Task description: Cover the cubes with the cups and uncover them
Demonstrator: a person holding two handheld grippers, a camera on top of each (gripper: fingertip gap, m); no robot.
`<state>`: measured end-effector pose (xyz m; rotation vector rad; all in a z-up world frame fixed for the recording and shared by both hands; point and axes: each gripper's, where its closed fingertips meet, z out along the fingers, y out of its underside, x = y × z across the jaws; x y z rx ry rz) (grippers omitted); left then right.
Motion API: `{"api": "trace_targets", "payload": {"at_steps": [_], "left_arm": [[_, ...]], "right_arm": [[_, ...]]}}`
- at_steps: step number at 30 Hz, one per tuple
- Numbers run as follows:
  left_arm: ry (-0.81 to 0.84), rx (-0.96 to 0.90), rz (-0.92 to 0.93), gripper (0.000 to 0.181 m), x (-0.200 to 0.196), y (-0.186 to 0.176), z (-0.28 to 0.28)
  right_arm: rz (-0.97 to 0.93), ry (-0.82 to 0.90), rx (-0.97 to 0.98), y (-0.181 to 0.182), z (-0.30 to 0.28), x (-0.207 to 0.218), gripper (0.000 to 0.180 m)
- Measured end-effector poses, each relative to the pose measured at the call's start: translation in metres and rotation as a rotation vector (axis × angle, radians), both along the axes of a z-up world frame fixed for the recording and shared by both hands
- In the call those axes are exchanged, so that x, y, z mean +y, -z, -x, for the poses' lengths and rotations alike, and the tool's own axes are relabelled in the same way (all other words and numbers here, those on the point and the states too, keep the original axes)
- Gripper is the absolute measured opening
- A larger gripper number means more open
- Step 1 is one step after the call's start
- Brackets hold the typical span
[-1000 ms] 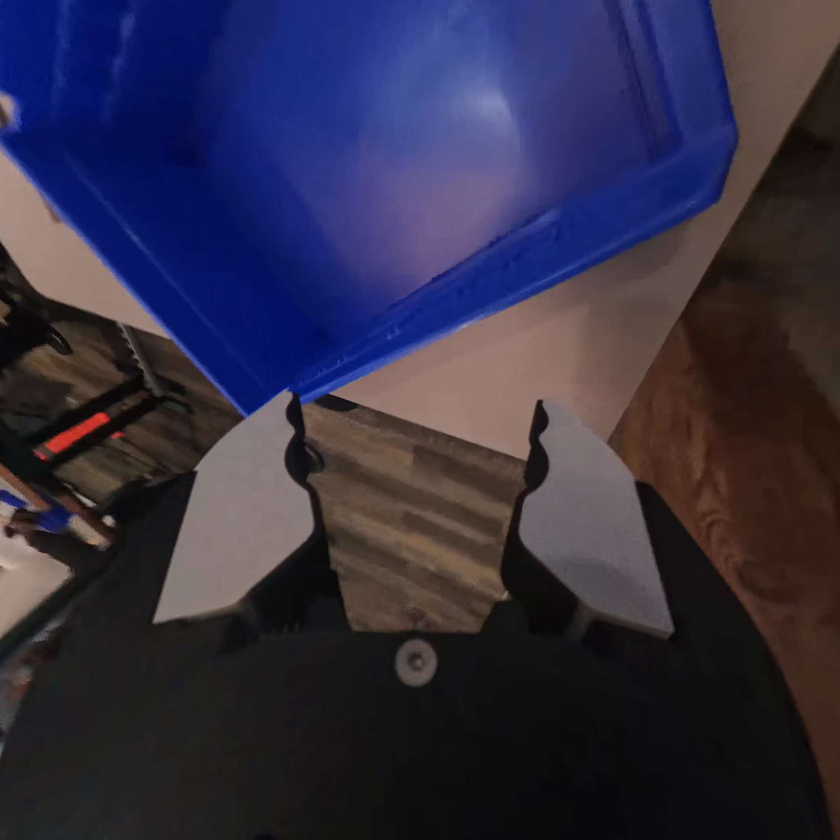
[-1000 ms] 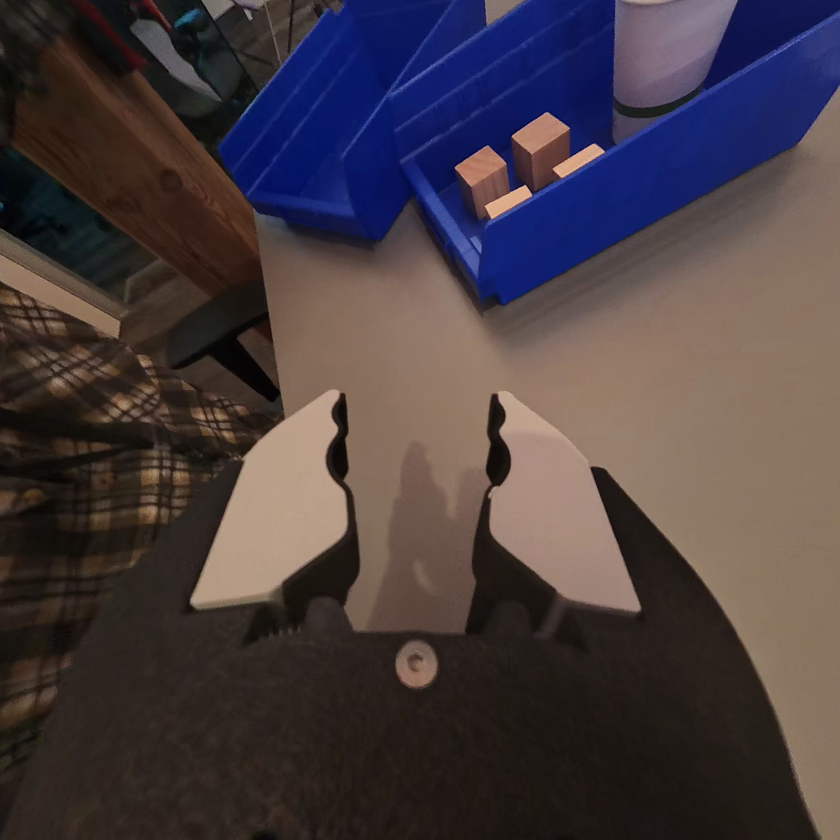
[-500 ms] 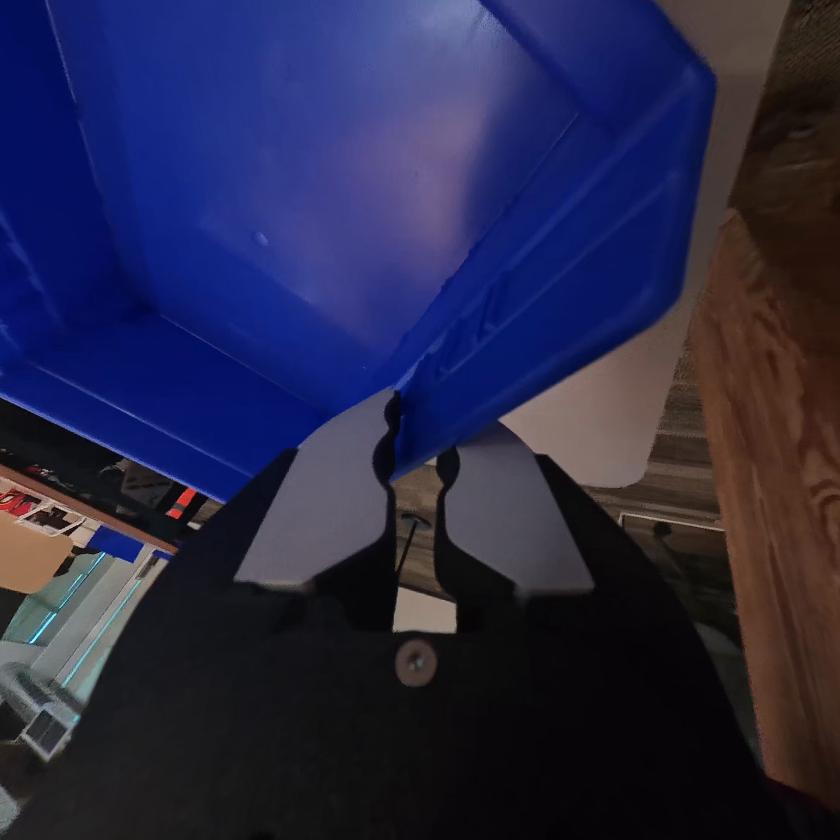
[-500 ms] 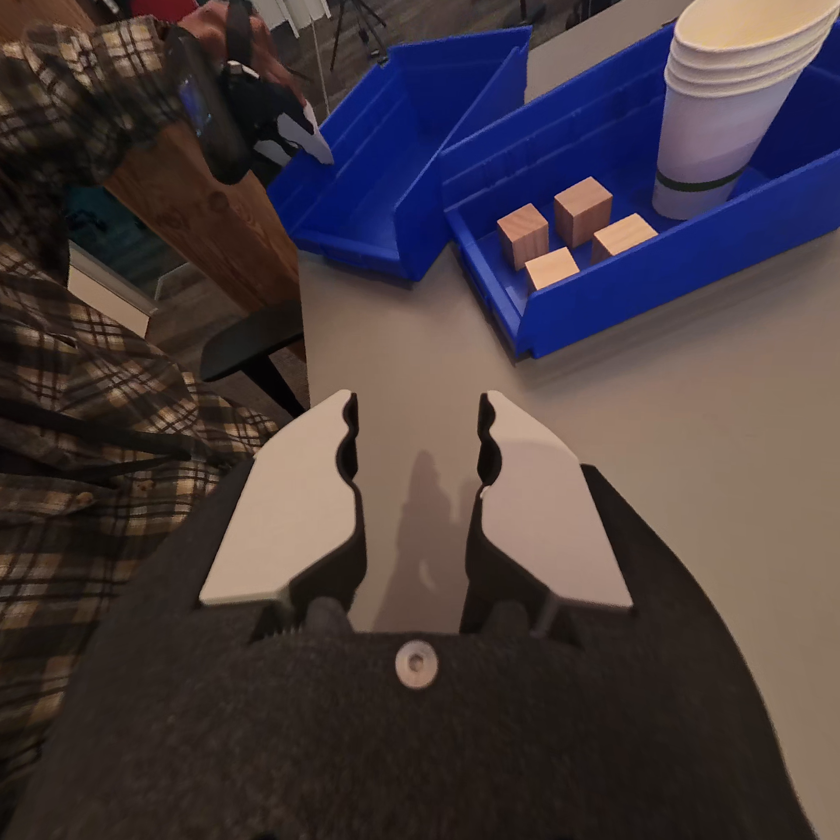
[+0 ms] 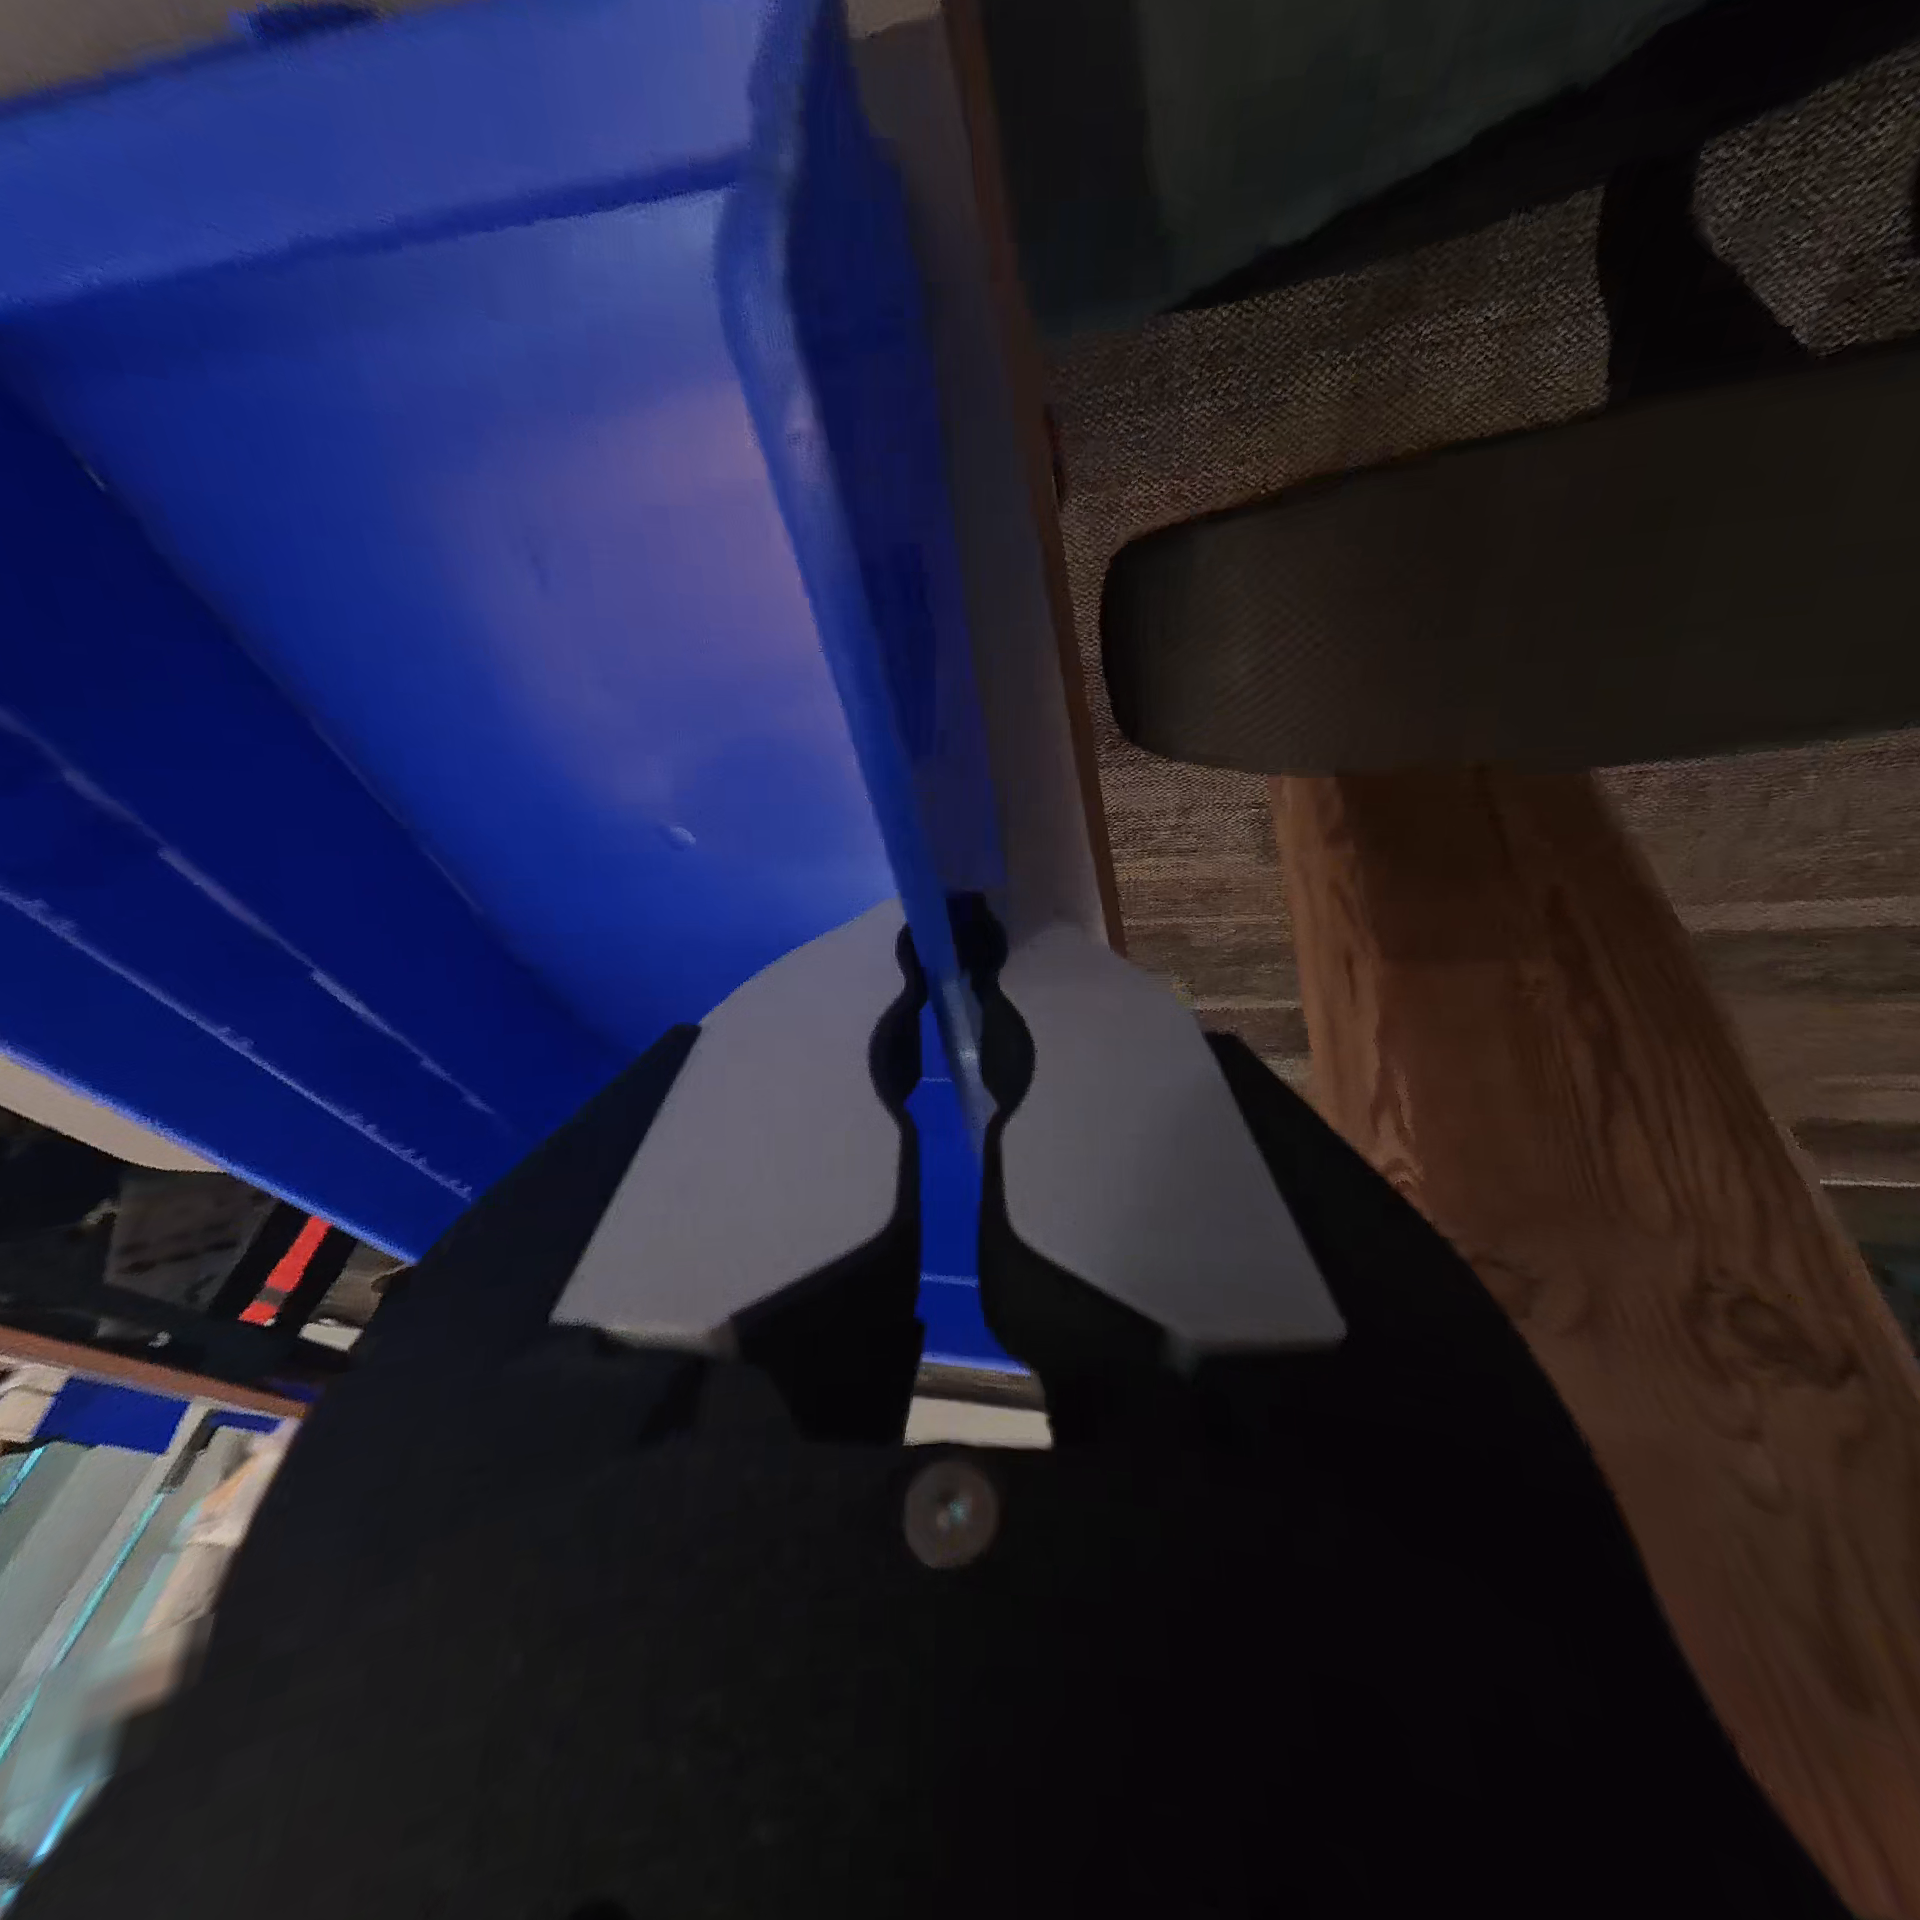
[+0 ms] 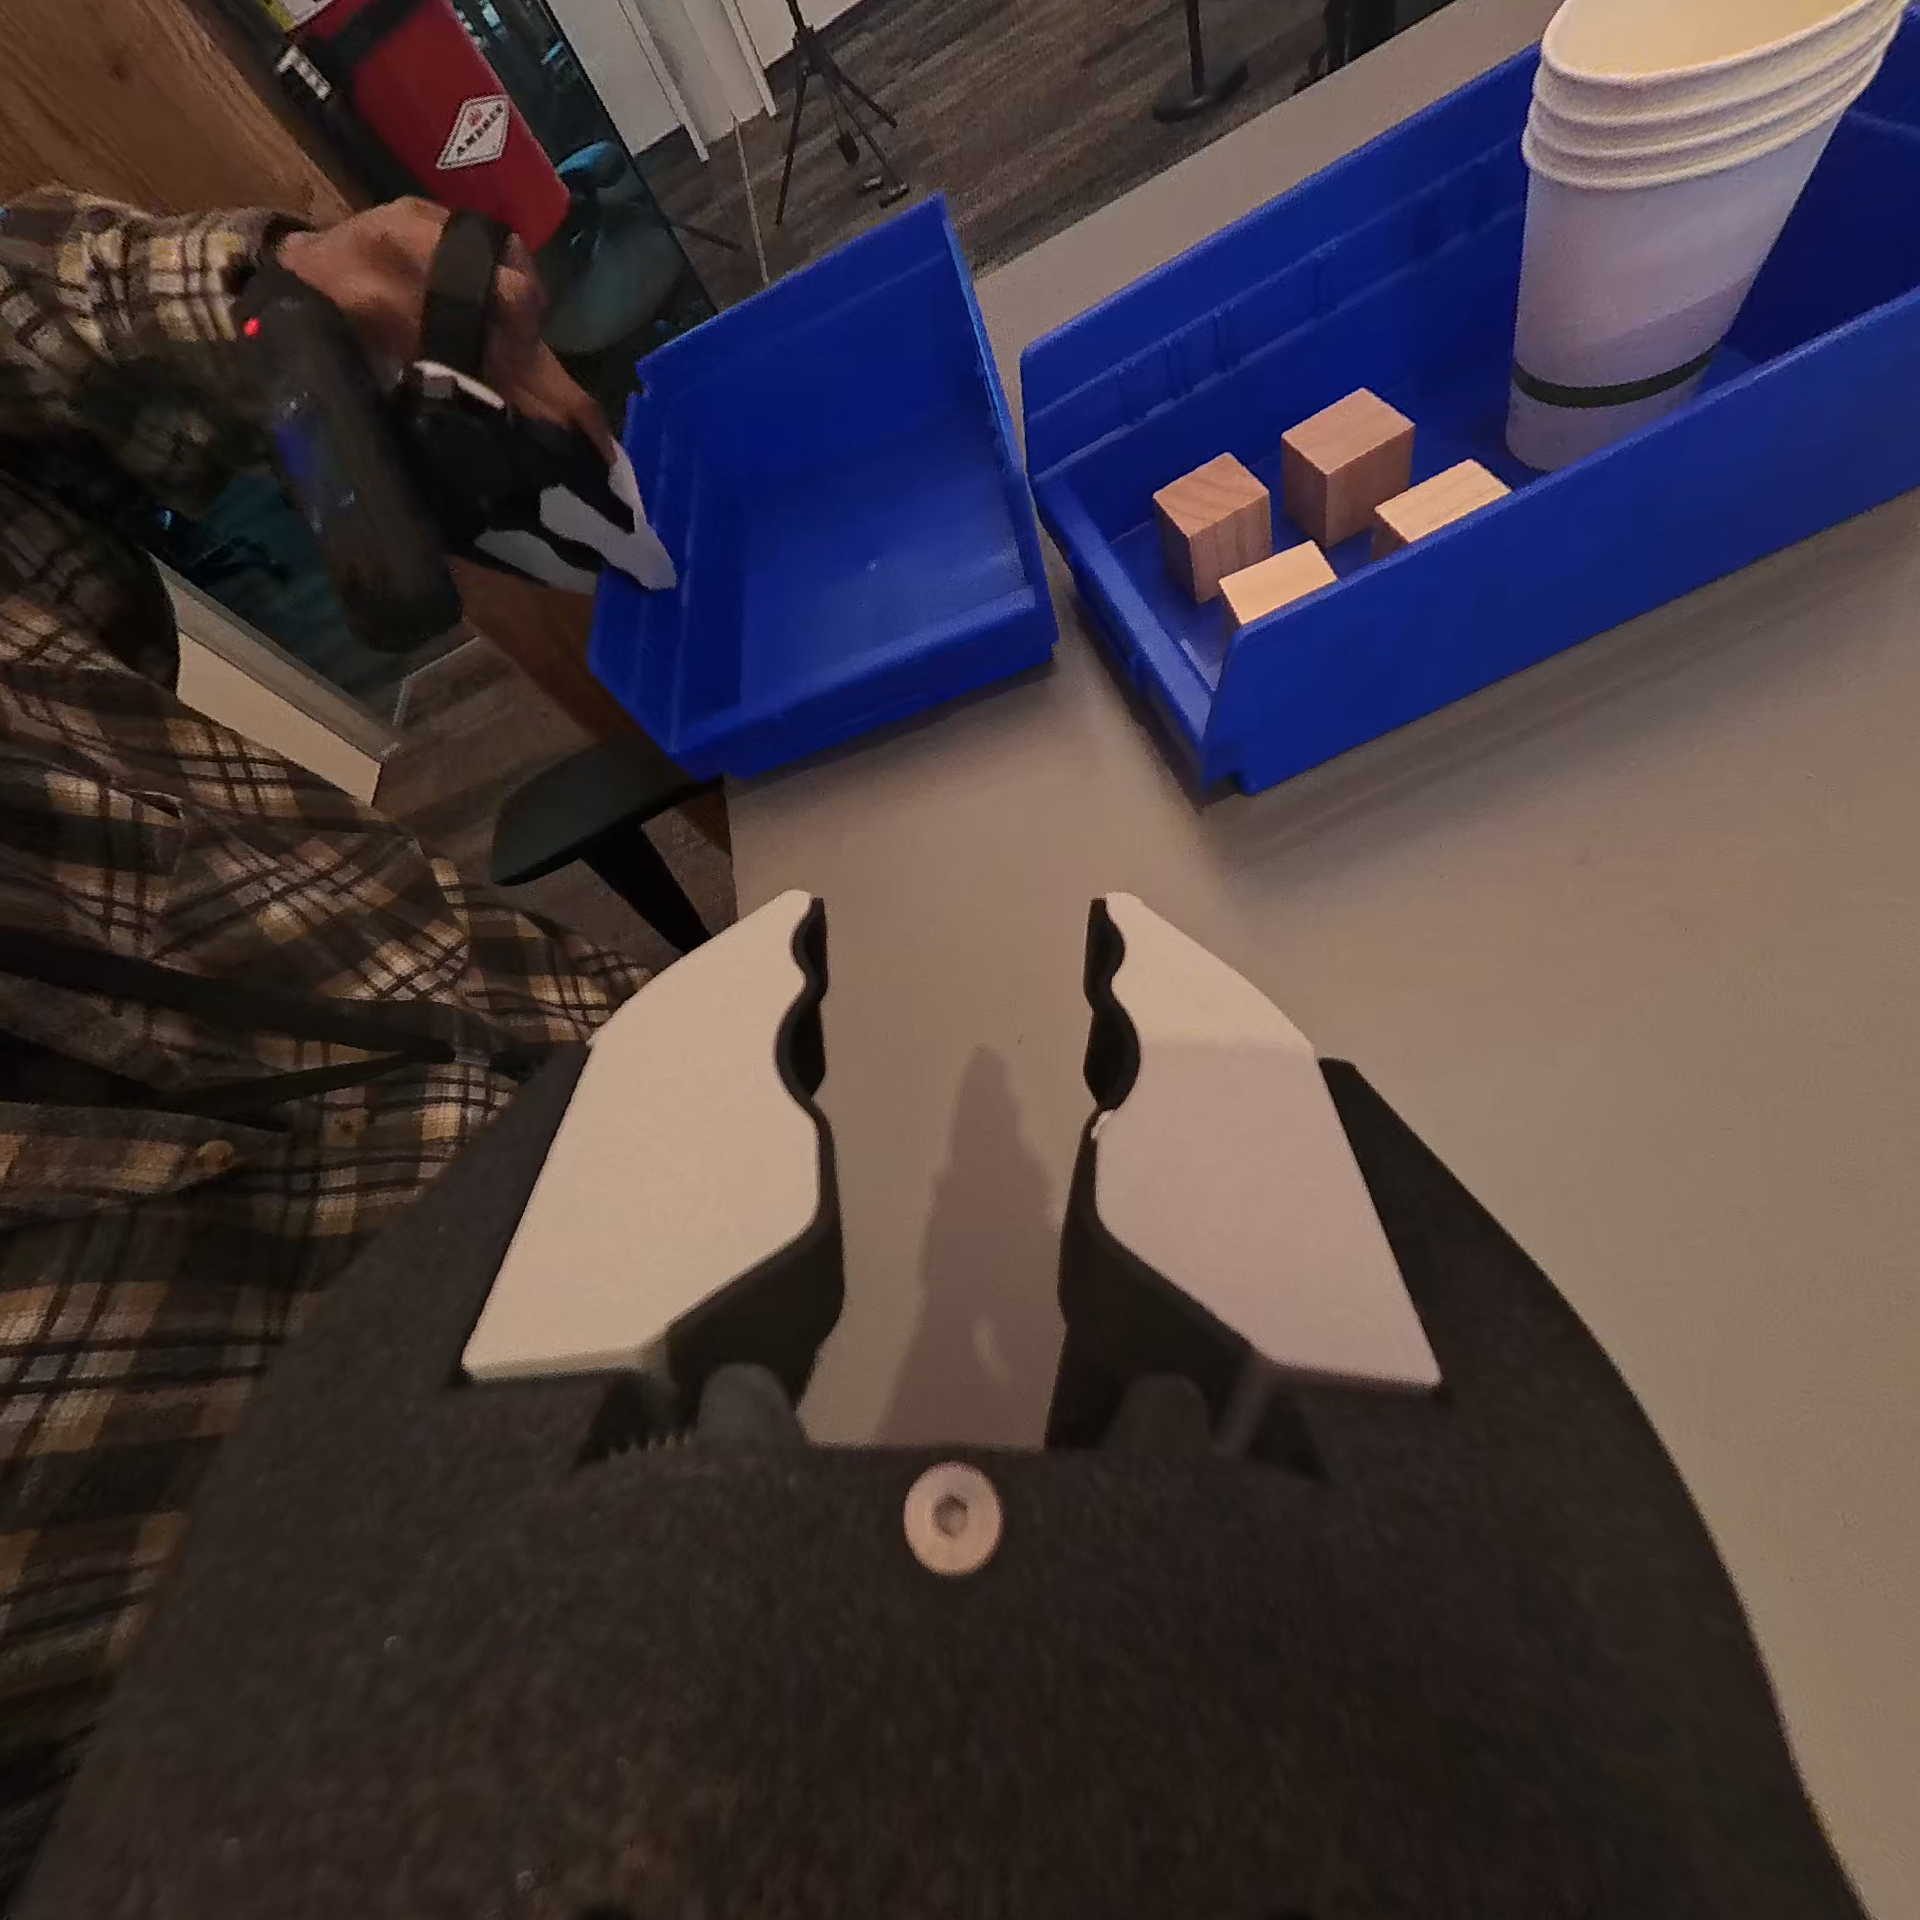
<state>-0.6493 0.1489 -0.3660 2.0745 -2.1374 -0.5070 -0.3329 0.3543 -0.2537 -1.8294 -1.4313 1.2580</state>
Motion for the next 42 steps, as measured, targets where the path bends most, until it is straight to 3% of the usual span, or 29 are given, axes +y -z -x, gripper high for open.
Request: {"api": "trace_targets", "payload": {"at_steps": [1,9,21,30,34,36,42], "left_arm": [[0.006,0.002,0.0,0.005,0.001,0.0,-0.009],[0.086,-0.012,-0.001,0.005,0.012,0.0,-0.09],[0.016,-0.165,-0.059,0.006,0.052,0.0,-0.274],[-0.025,-0.337,-0.139,0.006,0.093,0.0,-0.391],[-0.048,-0.53,-0.197,0.021,0.096,-0.024,-0.4],[-0.122,-0.647,-0.183,0.041,0.089,-0.041,-0.384],[-0.543,-1.052,-0.061,0.06,0.065,-0.088,-0.26]], "right_arm": [[0.002,0.002,0.005,0.0,-0.002,-0.001,0.047],[0.005,0.016,0.014,-0.003,-0.021,-0.009,0.045],[-0.045,0.063,-0.016,-0.019,-0.063,-0.017,0.044],[-0.133,0.202,-0.146,-0.026,-0.122,0.022,0.054],[-0.185,0.134,-0.317,-0.007,-0.117,0.039,0.058],[-0.24,0.054,-0.437,0.007,-0.104,0.048,0.057],[-0.448,-0.203,-0.812,0.059,-0.047,0.076,0.061]]}}
